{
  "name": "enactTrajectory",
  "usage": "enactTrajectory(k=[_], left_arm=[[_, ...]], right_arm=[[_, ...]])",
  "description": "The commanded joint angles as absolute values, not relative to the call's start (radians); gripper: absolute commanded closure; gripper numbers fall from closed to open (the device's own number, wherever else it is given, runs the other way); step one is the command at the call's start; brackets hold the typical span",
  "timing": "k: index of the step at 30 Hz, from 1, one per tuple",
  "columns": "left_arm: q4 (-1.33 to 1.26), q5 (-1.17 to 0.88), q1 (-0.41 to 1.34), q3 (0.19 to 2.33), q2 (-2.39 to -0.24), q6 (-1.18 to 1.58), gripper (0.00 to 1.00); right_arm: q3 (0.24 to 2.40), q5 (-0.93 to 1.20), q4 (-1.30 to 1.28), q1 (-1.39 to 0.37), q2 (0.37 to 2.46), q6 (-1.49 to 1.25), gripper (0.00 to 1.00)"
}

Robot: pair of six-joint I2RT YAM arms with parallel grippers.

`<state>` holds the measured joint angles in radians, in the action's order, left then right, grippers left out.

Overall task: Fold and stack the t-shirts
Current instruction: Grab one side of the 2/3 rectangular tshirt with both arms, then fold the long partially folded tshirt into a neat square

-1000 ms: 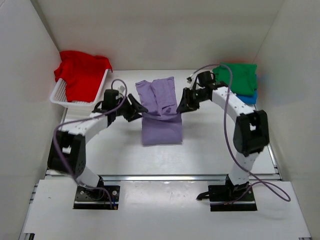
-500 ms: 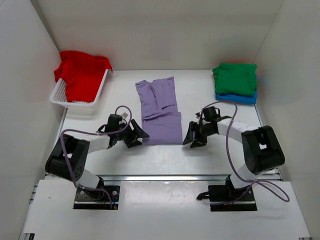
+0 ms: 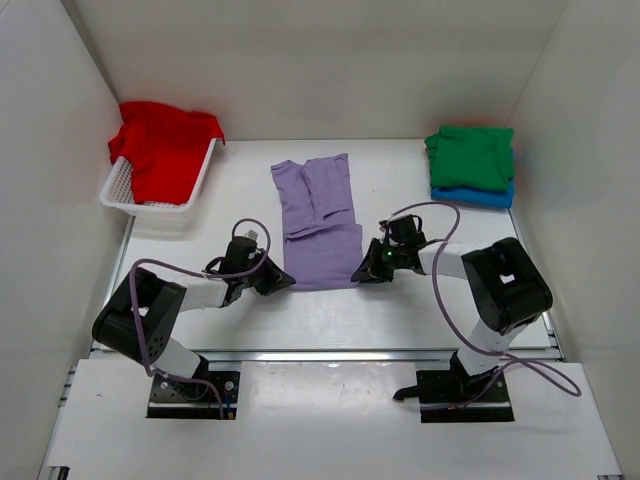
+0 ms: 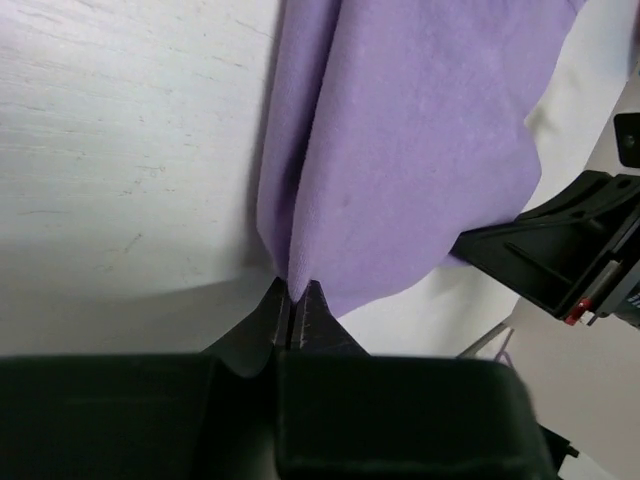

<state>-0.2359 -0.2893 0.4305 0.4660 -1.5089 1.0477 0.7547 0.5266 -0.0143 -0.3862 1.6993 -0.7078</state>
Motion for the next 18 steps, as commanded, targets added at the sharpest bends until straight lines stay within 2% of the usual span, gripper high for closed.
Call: enactTrajectory(k=[1, 5, 10, 12, 14, 18], left_arm=[[-0.194, -0.251, 0.442, 0.454, -1.45, 1.023, 1.0], [-0.094, -0.3, 0.483, 0.327, -1.278, 0.979, 1.0], [0.182, -0.296, 0.56, 0.148, -0.903, 0.963, 1.0], [0.234, -0.342, 0.529, 0.086, -0.763, 0.989, 1.0], [0.282, -0.357, 0.502, 0.045, -0.591, 1.028, 1.0], [0.227, -0.356, 0.445, 0.078, -0.528, 1.098, 1.0]], right_arm=[[0.752, 0.474, 0.0, -0.412, 1.657, -0.69, 1.0], [0.596, 0.474, -0.081, -0.472, 1.484, -0.672, 1.0], [0.418, 0.505, -0.167, -0.564, 1.239, -0.721, 1.0], [0.362, 0.535, -0.152, -0.568, 1.169, -0.747, 1.0], [0.373, 0.558, -0.184, -0.56, 1.154, -0.739, 1.0], [0.532, 0.592, -0.261, -0.502, 1.199, -0.67, 1.0]])
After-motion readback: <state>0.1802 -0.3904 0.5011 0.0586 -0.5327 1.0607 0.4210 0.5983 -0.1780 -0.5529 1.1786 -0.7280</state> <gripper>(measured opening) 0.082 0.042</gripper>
